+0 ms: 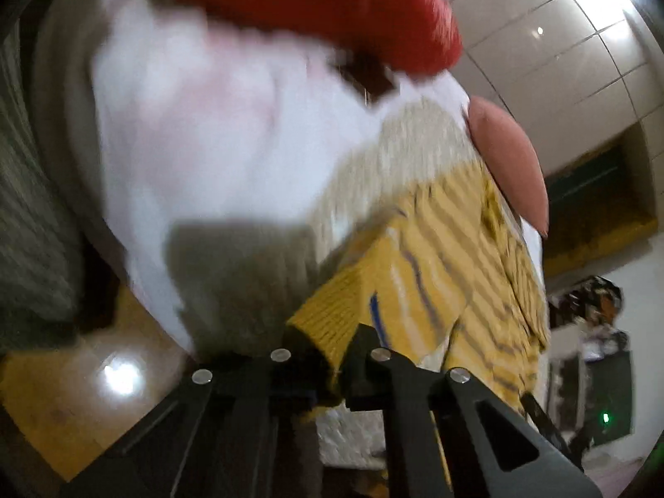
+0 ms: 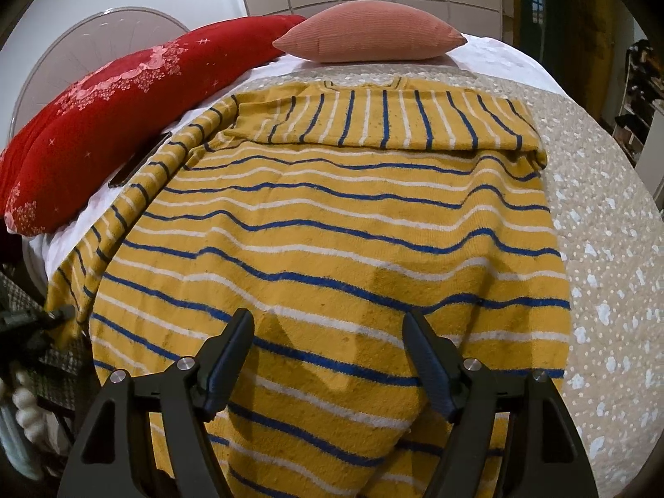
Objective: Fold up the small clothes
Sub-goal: 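Grasp the other sleeve cuff with the left gripper, then fold the sleeve across the sweater body with the left gripper and release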
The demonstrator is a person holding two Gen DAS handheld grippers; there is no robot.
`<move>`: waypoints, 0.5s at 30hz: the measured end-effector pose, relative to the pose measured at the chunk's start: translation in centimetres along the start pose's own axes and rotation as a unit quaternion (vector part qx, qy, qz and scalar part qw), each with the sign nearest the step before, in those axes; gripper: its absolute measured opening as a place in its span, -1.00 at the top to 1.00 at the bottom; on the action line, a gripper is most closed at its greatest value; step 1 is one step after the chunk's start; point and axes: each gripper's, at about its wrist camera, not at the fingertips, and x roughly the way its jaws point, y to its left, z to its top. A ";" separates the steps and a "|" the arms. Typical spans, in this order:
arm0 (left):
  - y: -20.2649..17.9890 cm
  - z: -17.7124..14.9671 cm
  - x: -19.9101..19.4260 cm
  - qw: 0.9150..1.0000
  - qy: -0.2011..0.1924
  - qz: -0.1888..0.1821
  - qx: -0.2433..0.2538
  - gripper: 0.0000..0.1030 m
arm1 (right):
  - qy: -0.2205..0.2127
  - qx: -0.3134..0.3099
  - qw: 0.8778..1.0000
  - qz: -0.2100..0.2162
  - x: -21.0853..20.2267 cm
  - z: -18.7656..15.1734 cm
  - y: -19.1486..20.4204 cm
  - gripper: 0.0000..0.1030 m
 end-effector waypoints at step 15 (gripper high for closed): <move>-11.9 17.1 -5.6 0.971 -0.143 0.129 0.138 0.86 | -0.033 0.019 0.999 -0.004 -2.8 -0.1 -0.8 -0.37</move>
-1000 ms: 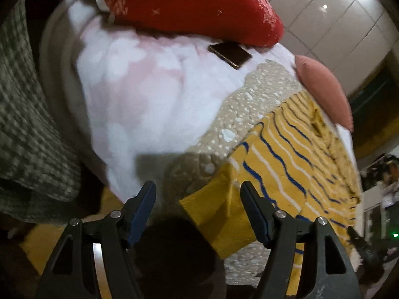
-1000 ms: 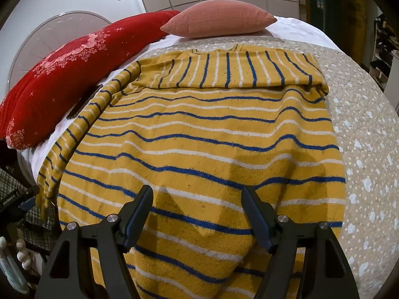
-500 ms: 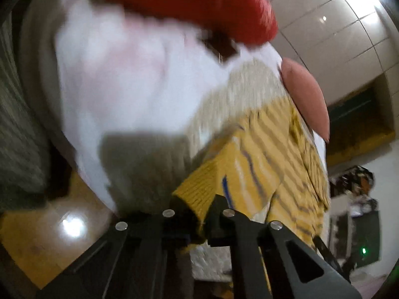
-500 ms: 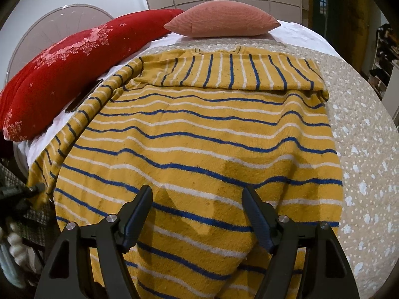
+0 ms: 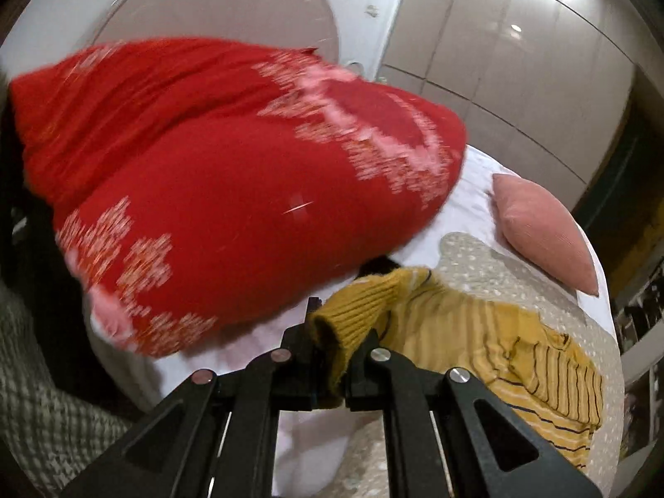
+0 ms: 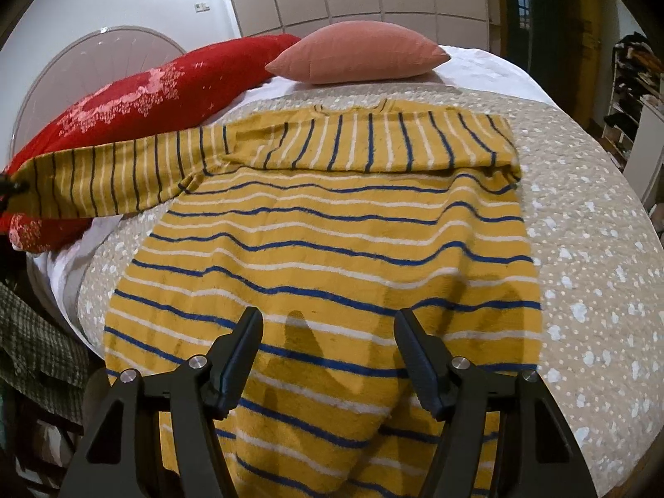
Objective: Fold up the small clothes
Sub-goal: 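Fold the sleeve across the sweater body with the left gripper and release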
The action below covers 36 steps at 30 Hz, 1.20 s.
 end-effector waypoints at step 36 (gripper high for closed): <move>-51.3 -21.1 12.8 0.918 0.233 -0.189 0.260 0.52 | -0.059 0.238 0.968 0.058 -3.4 -4.0 -20.0 -0.31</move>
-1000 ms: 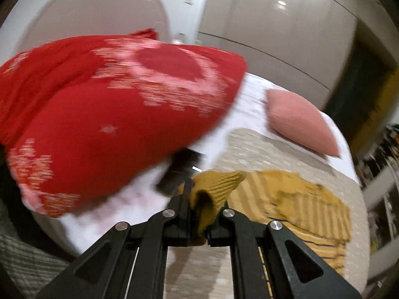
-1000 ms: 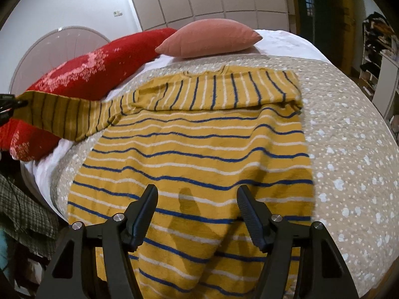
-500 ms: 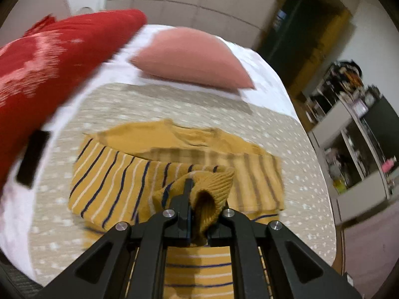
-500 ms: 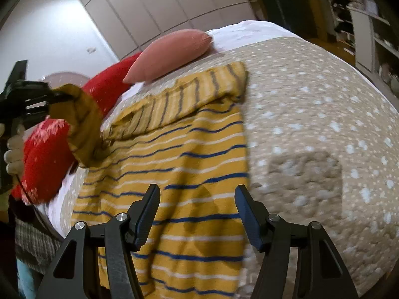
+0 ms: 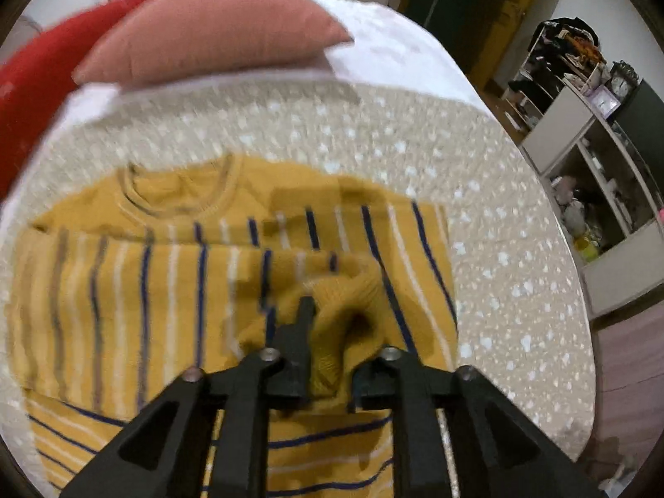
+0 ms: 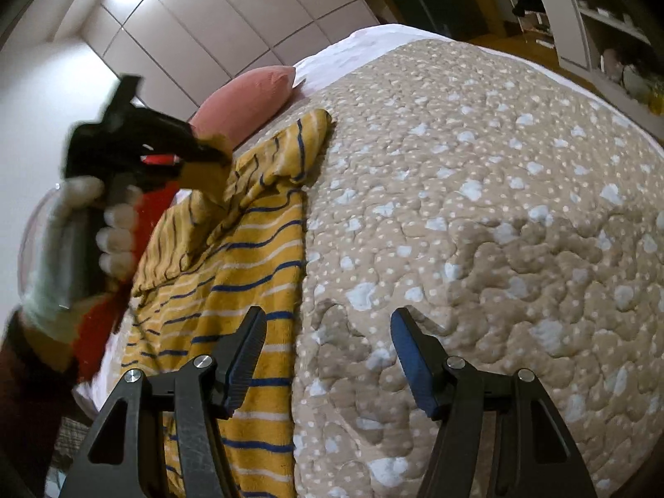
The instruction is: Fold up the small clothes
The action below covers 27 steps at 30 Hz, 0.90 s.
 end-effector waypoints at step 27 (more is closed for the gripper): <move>23.3 -14.6 -13.7 0.986 -0.082 0.092 -0.112 -0.13 | 0.035 -0.081 0.995 -0.038 12.2 10.8 10.5 -0.31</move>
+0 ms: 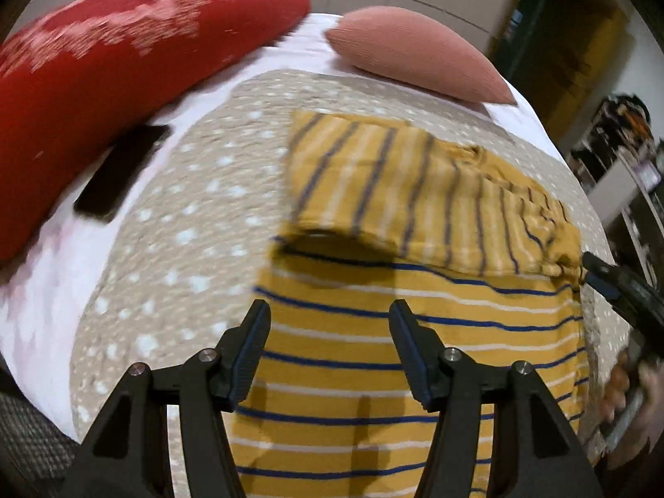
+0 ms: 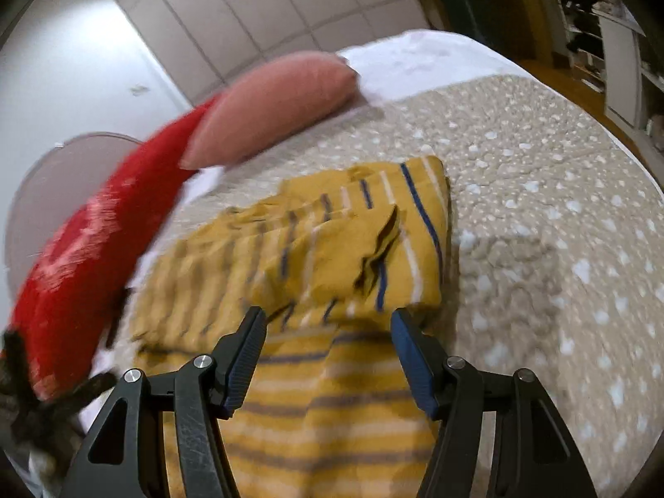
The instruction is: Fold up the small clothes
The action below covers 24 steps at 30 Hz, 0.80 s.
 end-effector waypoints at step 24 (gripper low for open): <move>5.5 -5.8 0.6 0.997 0.031 0.001 -0.072 -0.29 | 0.072 0.063 0.995 0.011 -3.2 -6.5 -5.0 -0.51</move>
